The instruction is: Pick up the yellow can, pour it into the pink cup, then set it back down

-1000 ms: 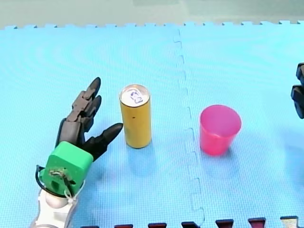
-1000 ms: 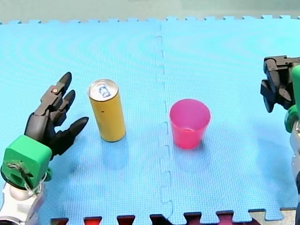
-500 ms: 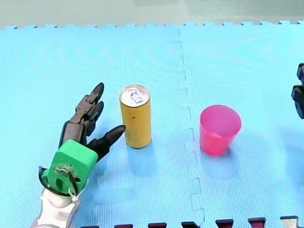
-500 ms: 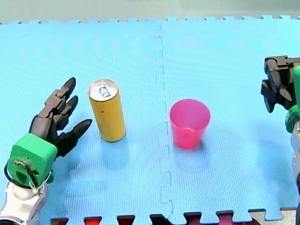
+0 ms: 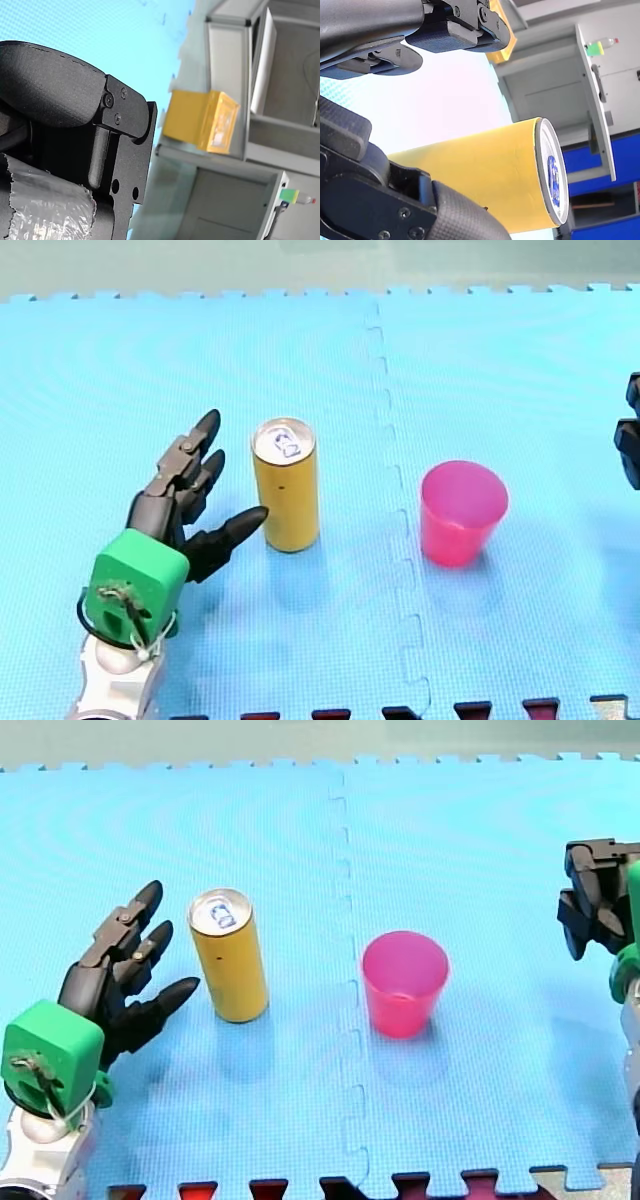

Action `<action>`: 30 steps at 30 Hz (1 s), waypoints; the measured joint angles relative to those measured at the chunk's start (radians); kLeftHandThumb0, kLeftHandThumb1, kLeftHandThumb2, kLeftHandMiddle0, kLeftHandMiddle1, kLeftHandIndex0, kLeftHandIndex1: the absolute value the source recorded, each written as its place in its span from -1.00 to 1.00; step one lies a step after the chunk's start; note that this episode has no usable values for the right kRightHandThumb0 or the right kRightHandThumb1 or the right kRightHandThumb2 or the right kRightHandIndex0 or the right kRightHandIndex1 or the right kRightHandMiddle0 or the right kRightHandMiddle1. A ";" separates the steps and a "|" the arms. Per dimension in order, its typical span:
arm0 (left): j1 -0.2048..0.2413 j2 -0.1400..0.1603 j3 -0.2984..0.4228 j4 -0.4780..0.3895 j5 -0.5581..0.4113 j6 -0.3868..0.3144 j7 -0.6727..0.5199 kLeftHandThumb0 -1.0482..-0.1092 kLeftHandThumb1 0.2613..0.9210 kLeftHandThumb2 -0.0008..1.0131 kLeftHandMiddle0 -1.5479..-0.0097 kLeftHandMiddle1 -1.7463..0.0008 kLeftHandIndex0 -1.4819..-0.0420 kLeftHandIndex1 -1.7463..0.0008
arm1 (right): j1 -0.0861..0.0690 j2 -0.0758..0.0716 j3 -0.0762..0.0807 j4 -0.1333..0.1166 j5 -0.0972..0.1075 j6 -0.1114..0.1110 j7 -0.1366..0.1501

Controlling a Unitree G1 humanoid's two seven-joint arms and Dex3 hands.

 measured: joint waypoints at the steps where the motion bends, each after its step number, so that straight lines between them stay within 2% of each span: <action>1: 0.000 0.000 0.001 0.000 0.000 -0.004 -0.004 -0.74 0.31 -1.00 0.66 1.00 0.73 1.00 | 0.000 0.000 0.000 0.000 0.000 0.000 0.000; 10: -0.005 0.016 0.003 0.012 0.001 -0.022 -0.067 -0.69 0.27 -1.00 0.86 1.00 0.86 1.00 | 0.000 -0.001 -0.001 0.001 -0.001 0.000 -0.001; 15: -0.013 0.037 -0.006 0.029 0.021 -0.031 -0.080 -0.77 0.27 -0.99 0.90 1.00 0.89 1.00 | -0.002 -0.001 0.000 0.001 -0.002 0.000 -0.003; 24: -0.020 0.055 -0.035 0.054 0.083 -0.049 -0.017 -0.98 0.40 -0.98 0.92 1.00 0.90 1.00 | -0.002 -0.001 0.001 0.001 -0.002 0.000 -0.003; 30: -0.027 0.066 -0.073 0.059 0.154 -0.026 0.079 -1.00 0.44 -0.98 0.92 1.00 0.91 1.00 | -0.002 -0.002 -0.001 0.001 -0.001 0.000 0.003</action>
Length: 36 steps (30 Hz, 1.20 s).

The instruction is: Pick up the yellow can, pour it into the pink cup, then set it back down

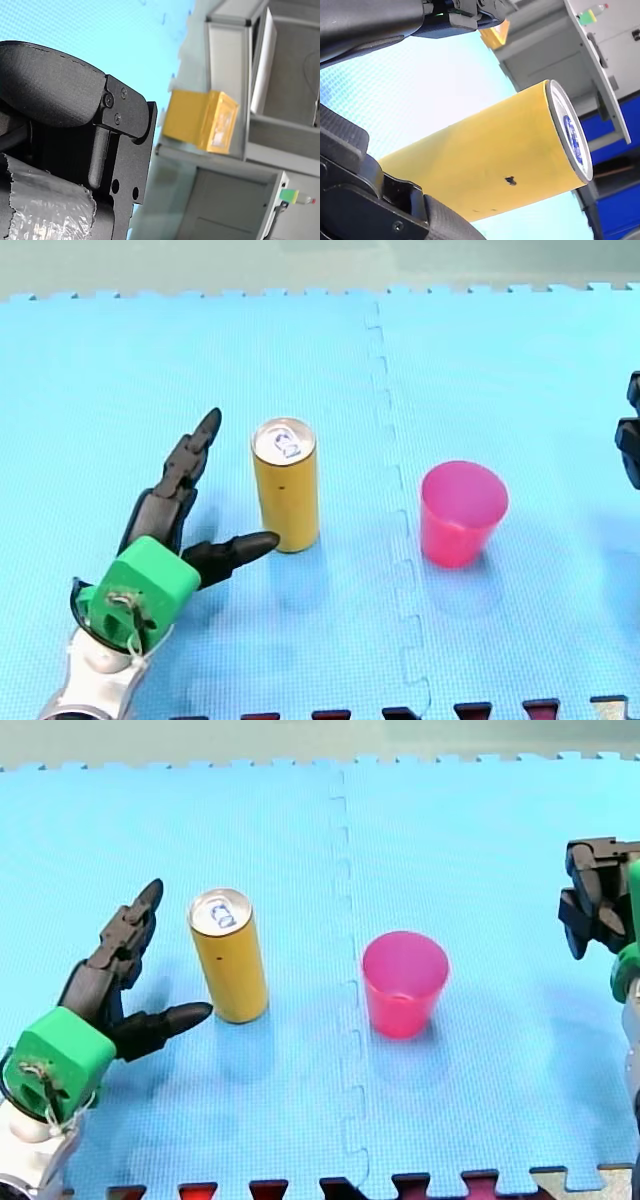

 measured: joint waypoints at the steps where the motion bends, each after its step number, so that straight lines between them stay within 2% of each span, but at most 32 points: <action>1: -0.001 0.000 -0.004 0.001 0.006 0.008 0.008 -1.00 0.44 -0.98 0.92 1.00 0.91 1.00 | 0.000 0.000 -0.001 0.000 0.000 0.000 0.001; 9: -0.011 -0.010 -0.019 0.010 0.015 0.043 0.027 -1.00 0.44 -0.99 0.89 0.98 0.91 1.00 | 0.000 -0.003 -0.006 0.000 0.003 0.000 0.010; 29: -0.048 -0.071 0.034 0.023 -0.108 0.121 -0.150 -1.00 0.39 -1.00 0.88 0.99 0.90 1.00 | 0.000 -0.008 -0.008 0.000 0.004 -0.002 0.020; 36: -0.063 -0.091 0.046 0.023 -0.128 0.147 -0.183 -0.97 0.31 -1.00 0.88 0.99 0.90 1.00 | 0.000 -0.008 -0.006 0.000 0.001 -0.004 0.016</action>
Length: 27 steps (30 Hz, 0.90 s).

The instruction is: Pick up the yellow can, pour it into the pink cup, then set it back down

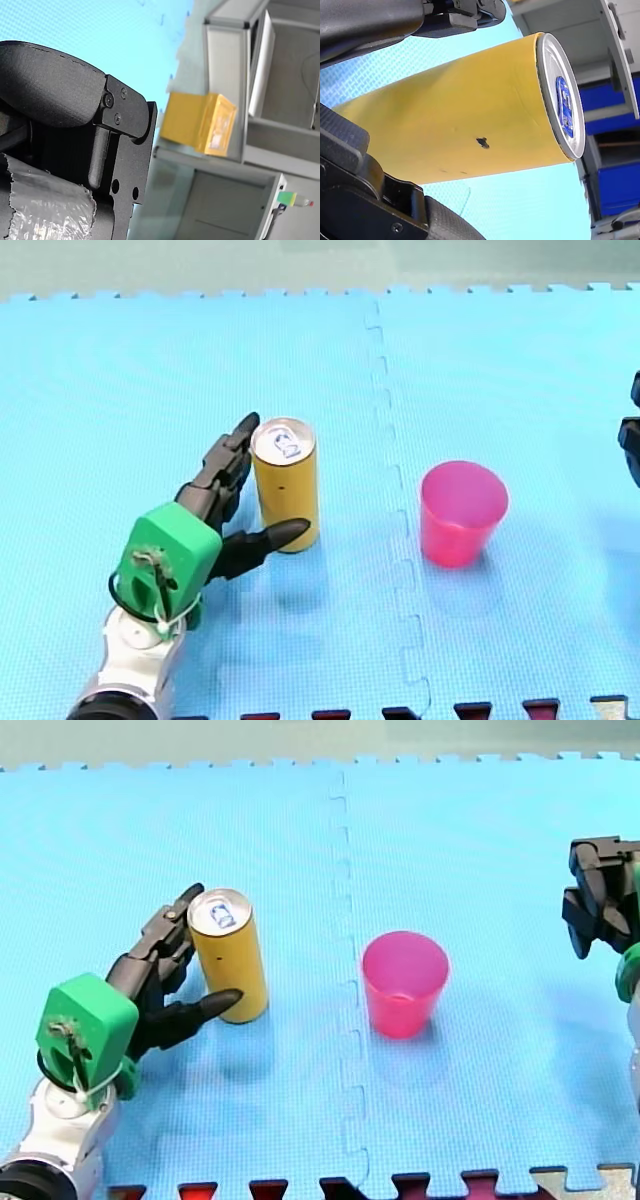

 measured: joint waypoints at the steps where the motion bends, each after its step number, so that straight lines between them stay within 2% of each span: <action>1: -0.002 -0.004 0.000 0.000 0.000 0.002 0.000 -0.96 0.30 -1.00 0.88 0.99 0.90 1.00 | 0.000 0.000 0.000 0.000 0.000 0.000 -0.001; 16: -0.013 -0.021 -0.001 -0.004 -0.005 0.021 -0.024 -0.83 0.25 -1.00 0.88 1.00 0.89 1.00 | 0.005 0.001 0.003 -0.001 0.000 -0.006 -0.011; 23: -0.011 -0.023 0.000 -0.005 -0.007 0.021 -0.034 -0.79 0.24 -1.00 0.88 1.00 0.89 1.00 | 0.008 0.003 -0.008 -0.002 0.018 -0.006 -0.004; 27: -0.011 -0.024 -0.001 -0.005 -0.007 0.021 -0.033 -0.78 0.24 -1.00 0.87 1.00 0.88 1.00 | 0.010 0.005 -0.011 -0.002 0.022 -0.006 0.001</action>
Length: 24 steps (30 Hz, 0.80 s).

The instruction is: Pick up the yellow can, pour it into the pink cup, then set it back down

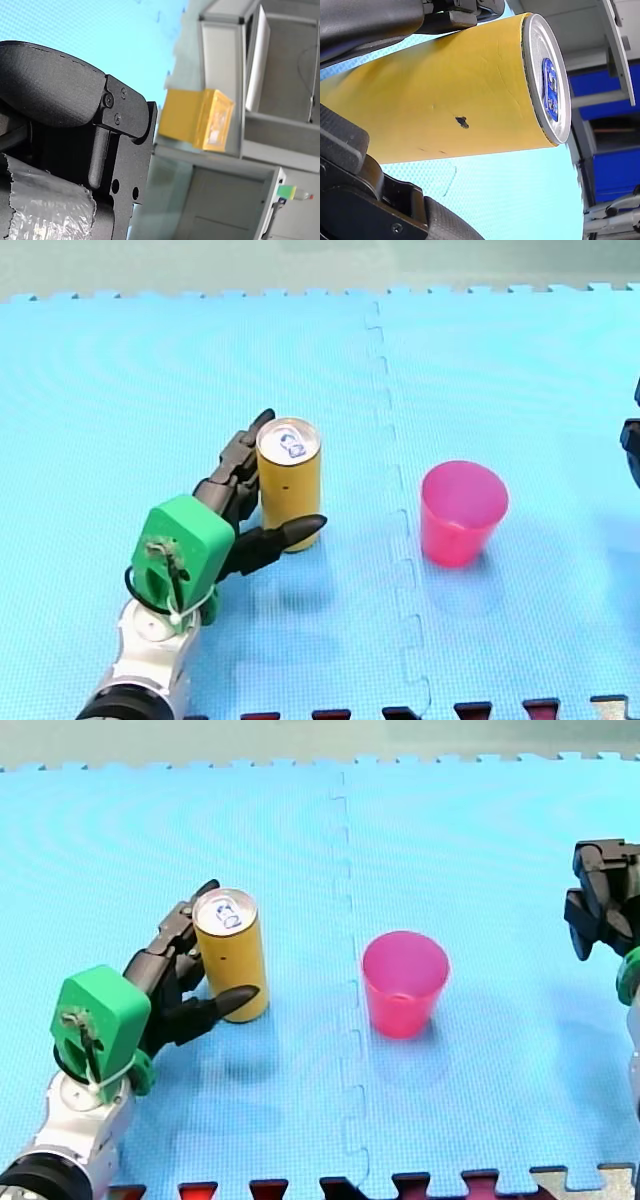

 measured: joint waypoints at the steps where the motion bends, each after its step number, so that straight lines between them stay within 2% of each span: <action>1: 0.000 -0.001 0.000 0.000 0.000 0.000 0.000 -0.77 0.23 -1.00 0.87 1.00 0.88 1.00 | 0.001 0.000 0.000 0.000 0.000 0.000 0.000; 8: 0.000 -0.006 0.000 -0.001 -0.001 0.003 0.000 -0.75 0.23 -1.00 0.85 0.99 0.87 0.99 | 0.008 -0.002 0.005 0.000 -0.004 -0.002 0.001; 10: 0.000 -0.009 0.003 -0.002 -0.003 0.005 0.006 -0.67 0.26 -0.99 0.71 0.94 0.79 0.97 | 0.009 -0.002 0.006 0.000 -0.004 -0.003 0.002; 12: 0.000 -0.014 0.008 -0.002 -0.006 0.006 0.023 -0.47 0.29 -0.99 0.58 0.93 0.66 0.95 | 0.010 -0.002 0.006 0.000 -0.004 -0.004 0.002; 14: 0.000 -0.028 0.021 -0.002 -0.009 0.006 0.086 -0.42 0.35 -0.98 0.52 0.93 0.63 0.96 | 0.011 -0.003 0.005 0.000 -0.002 -0.004 0.004; 18: 0.000 -0.027 0.021 0.002 0.005 0.005 0.142 -0.42 0.40 -0.98 0.49 0.94 0.61 0.97 | 0.012 -0.003 0.002 0.000 0.000 -0.004 0.007; 24: -0.002 -0.011 0.022 0.006 0.008 0.005 0.150 -0.41 0.42 -0.99 0.47 0.96 0.60 0.98 | 0.012 -0.003 -0.001 0.000 0.005 -0.004 0.009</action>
